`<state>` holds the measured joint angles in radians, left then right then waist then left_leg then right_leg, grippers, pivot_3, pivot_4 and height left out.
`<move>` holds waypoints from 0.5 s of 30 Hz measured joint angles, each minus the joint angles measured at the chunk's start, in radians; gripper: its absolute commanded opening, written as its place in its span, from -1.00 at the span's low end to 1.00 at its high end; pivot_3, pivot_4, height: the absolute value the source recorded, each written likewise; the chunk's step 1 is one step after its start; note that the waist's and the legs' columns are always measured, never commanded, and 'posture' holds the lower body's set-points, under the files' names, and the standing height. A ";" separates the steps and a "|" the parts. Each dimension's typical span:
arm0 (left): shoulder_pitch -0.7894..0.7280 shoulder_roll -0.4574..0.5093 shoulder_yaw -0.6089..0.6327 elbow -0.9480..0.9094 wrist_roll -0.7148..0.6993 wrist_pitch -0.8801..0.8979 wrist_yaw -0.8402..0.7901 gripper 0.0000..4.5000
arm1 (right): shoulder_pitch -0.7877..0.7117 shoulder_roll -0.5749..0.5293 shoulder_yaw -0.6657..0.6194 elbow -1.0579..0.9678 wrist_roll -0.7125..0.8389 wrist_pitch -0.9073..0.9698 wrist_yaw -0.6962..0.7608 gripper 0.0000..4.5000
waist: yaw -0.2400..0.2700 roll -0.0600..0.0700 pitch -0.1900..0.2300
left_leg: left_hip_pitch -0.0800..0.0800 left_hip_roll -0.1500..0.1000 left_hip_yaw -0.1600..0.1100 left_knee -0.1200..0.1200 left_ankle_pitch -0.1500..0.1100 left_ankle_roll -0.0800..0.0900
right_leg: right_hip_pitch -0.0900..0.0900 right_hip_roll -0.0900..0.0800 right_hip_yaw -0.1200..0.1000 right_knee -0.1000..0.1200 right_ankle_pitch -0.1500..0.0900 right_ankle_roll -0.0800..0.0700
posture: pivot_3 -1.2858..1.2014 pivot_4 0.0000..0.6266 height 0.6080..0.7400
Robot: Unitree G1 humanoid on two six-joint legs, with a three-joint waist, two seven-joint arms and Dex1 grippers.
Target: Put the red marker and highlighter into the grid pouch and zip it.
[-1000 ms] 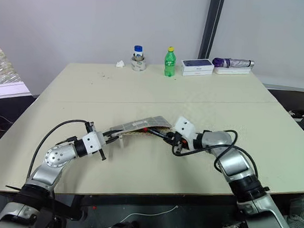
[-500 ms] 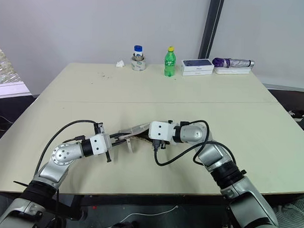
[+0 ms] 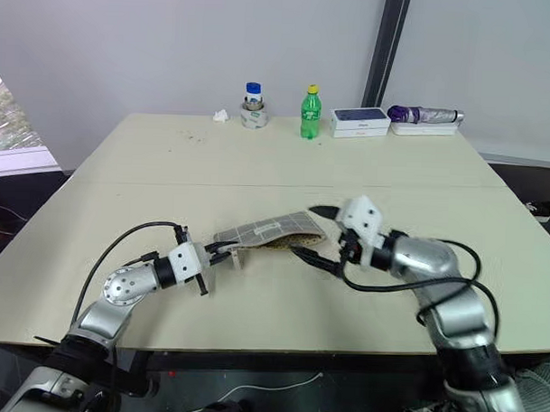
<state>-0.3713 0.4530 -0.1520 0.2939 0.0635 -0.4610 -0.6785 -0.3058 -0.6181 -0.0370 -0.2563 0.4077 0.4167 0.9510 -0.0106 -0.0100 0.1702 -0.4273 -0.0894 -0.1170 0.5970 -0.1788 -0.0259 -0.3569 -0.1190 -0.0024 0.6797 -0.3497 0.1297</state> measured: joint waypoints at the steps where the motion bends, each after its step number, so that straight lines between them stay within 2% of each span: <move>1: -0.008 -0.008 -0.005 0.000 0.018 -0.001 0.013 -1.00 | 0.041 0.023 -0.008 0.008 0.012 0.015 -0.013 0.99 | 0.000 0.000 0.000 | 0.000 0.000 0.000 0.000 0.000 0.000 | 0.000 0.000 0.000 0.000 0.000 0.000 | 0.03 -0.52 1.00; 3: -0.038 -0.009 -0.030 0.000 0.065 -0.016 0.033 -1.00 | 0.111 0.084 0.006 0.053 -0.001 -0.003 -0.051 0.99 | -0.002 0.000 0.000 | 0.000 0.000 0.001 0.000 0.000 0.000 | 0.000 0.000 0.000 0.001 0.000 0.000 | 0.03 -0.52 1.00; 7: -0.097 -0.002 -0.054 0.000 0.137 -0.051 0.053 -1.00 | 0.215 0.170 0.116 0.074 -0.043 -0.022 -0.103 0.99 | -0.011 0.000 0.000 | 0.000 0.000 0.001 -0.001 0.000 0.000 | -0.002 0.000 0.001 0.001 0.000 0.000 | 0.03 -0.52 1.00; 15: -0.117 -0.001 -0.072 0.004 0.168 -0.058 0.053 -1.00 | 0.067 0.386 0.201 0.065 -0.036 0.069 -0.253 0.99 | -0.004 0.000 0.000 | 0.000 0.000 0.000 -0.001 0.000 -0.001 | -0.001 0.001 0.001 0.001 0.000 0.000 | 0.03 -0.52 1.00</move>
<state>-0.4886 0.4517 -0.2238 0.2979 0.2311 -0.5190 -0.6253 -0.2385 -0.2324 0.1636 -0.1909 0.3718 0.4856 0.6980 -0.0145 -0.0099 0.1703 -0.4273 -0.0895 -0.1168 0.5962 -0.1784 -0.0266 -0.3583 -0.1185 -0.0018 0.6807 -0.3498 0.1298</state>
